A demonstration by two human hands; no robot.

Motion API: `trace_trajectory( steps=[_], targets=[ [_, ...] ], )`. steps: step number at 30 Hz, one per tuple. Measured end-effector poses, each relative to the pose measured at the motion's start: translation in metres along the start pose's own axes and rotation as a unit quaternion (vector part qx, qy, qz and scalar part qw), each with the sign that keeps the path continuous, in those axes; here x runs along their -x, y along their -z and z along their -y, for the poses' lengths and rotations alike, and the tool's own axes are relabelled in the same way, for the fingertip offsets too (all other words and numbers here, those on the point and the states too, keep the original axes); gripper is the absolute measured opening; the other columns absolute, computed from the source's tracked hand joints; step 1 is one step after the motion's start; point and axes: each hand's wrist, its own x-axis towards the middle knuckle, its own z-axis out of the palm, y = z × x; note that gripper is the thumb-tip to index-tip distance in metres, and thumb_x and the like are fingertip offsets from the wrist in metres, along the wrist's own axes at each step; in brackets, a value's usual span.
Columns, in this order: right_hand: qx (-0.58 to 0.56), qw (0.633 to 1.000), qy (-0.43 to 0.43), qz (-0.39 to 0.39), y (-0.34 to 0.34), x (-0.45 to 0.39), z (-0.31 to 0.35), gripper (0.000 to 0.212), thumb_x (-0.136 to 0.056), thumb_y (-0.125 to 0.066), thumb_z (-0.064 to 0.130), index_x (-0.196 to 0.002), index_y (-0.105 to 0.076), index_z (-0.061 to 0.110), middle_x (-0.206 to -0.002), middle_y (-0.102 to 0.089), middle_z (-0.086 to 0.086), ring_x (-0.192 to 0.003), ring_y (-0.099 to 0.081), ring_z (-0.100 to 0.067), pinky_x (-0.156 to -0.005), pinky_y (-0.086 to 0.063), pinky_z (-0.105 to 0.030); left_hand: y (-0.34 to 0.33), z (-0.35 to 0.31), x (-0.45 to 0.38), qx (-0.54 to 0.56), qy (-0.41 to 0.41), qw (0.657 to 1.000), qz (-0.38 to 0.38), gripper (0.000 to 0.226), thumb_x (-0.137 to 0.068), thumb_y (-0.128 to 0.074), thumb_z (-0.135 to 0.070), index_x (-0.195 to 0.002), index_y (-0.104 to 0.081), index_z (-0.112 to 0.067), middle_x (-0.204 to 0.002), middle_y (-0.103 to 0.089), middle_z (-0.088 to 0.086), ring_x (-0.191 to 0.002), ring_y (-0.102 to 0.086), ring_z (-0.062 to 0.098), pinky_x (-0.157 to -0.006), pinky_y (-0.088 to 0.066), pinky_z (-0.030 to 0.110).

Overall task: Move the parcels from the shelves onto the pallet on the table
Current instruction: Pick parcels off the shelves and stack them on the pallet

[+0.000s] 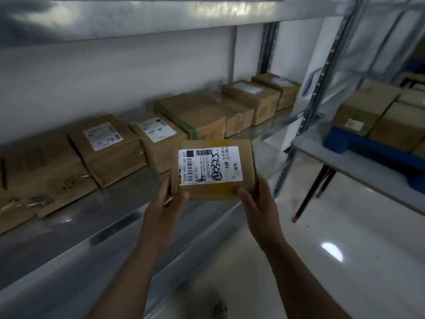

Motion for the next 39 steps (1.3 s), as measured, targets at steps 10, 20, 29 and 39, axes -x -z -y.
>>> trace_trajectory(
  steps=[10, 20, 29, 39],
  targets=[
    [0.046, 0.991, -0.04, -0.122, 0.09, -0.112, -0.021, 0.055, -0.083, -0.053, 0.049, -0.135, -0.038, 0.037, -0.125, -0.055, 0.018, -0.11, -0.054, 0.004, -0.089, -0.05, -0.019, -0.124, -0.036, -0.136, 0.014, -0.075, 0.991, 0.114, 0.041, -0.078, -0.054, -0.044, -0.118, -0.048, -0.047, -0.111, -0.062, -0.022, -0.099, -0.057, -0.011, -0.07, -0.041, 0.002],
    [0.079, 0.969, -0.061, -0.226, 0.173, -0.18, -0.049, 0.06, -0.085, -0.05, 0.052, -0.141, -0.035, 0.036, -0.134, -0.051, 0.01, -0.12, -0.051, -0.008, -0.101, -0.046, -0.036, -0.244, -0.047, -0.224, 0.024, -0.106, 0.967, 0.229, 0.062, -0.072, -0.055, -0.063, -0.13, -0.048, -0.042, -0.125, -0.059, -0.018, -0.114, -0.056, 0.002, -0.094, -0.048, 0.036],
    [0.042, 0.966, -0.043, -0.252, 0.28, -0.261, -0.075, 0.063, -0.083, -0.05, 0.051, -0.141, -0.029, 0.04, -0.13, -0.054, 0.013, -0.114, -0.054, 0.0, -0.089, -0.048, -0.017, -0.378, -0.095, -0.288, 0.017, -0.155, 0.95, 0.269, 0.05, -0.078, -0.057, -0.047, -0.128, -0.049, -0.042, -0.126, -0.057, -0.018, -0.114, -0.054, 0.0, -0.092, -0.048, 0.03],
    [0.079, 0.955, -0.042, -0.282, 0.441, -0.358, -0.104, 0.064, -0.09, -0.061, 0.018, -0.145, -0.032, 0.03, -0.125, -0.058, 0.013, -0.11, -0.057, -0.001, -0.089, -0.051, -0.025, -0.556, -0.165, -0.354, 0.027, -0.183, 0.939, 0.29, 0.035, -0.084, -0.063, -0.035, -0.116, -0.052, -0.044, -0.11, -0.063, -0.022, -0.104, -0.058, -0.004, -0.084, -0.049, 0.019]
  ],
)
